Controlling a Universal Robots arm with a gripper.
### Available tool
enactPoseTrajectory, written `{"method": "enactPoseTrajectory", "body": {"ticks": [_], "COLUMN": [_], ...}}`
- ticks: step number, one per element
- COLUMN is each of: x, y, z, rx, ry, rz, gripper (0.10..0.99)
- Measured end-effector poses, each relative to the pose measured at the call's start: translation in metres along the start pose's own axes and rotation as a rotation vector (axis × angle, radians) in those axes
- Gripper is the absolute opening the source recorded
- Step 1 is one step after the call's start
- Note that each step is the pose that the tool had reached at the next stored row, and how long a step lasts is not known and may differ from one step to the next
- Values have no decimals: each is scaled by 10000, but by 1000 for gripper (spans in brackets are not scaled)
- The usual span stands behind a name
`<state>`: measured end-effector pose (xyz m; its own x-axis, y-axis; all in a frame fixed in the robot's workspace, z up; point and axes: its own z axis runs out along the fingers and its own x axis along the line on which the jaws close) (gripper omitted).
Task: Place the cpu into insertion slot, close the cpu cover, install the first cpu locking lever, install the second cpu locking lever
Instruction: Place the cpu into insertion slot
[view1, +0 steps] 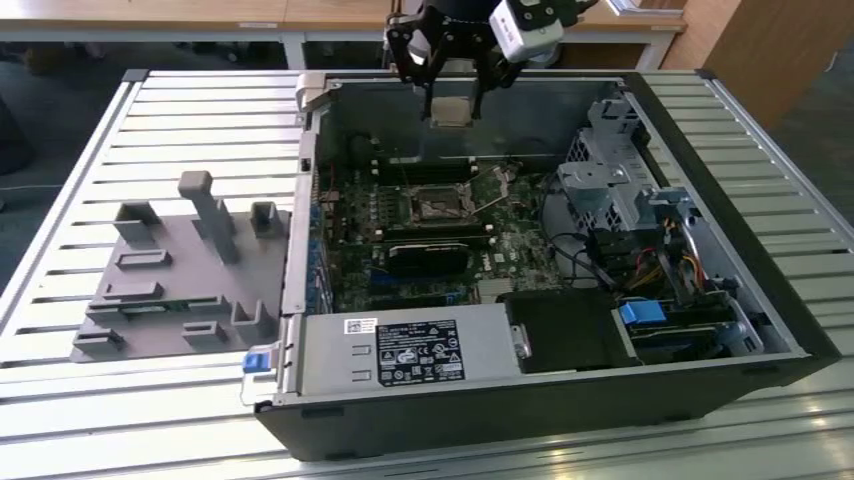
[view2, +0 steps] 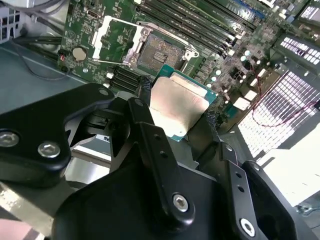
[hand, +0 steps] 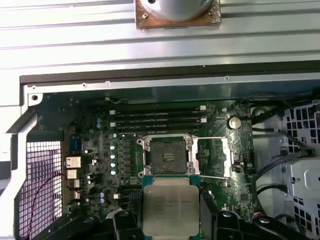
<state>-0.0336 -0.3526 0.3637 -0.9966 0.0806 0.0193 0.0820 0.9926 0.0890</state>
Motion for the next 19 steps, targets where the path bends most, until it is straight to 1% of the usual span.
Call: {"method": "enactPoseTrajectory", "body": {"ticks": [7,19], "x": [0,1], "y": [4,11], "z": [5,11], "rx": [-6,13], "ry": [-82,-205], "rz": [901,2216], "gripper": [545,545]}}
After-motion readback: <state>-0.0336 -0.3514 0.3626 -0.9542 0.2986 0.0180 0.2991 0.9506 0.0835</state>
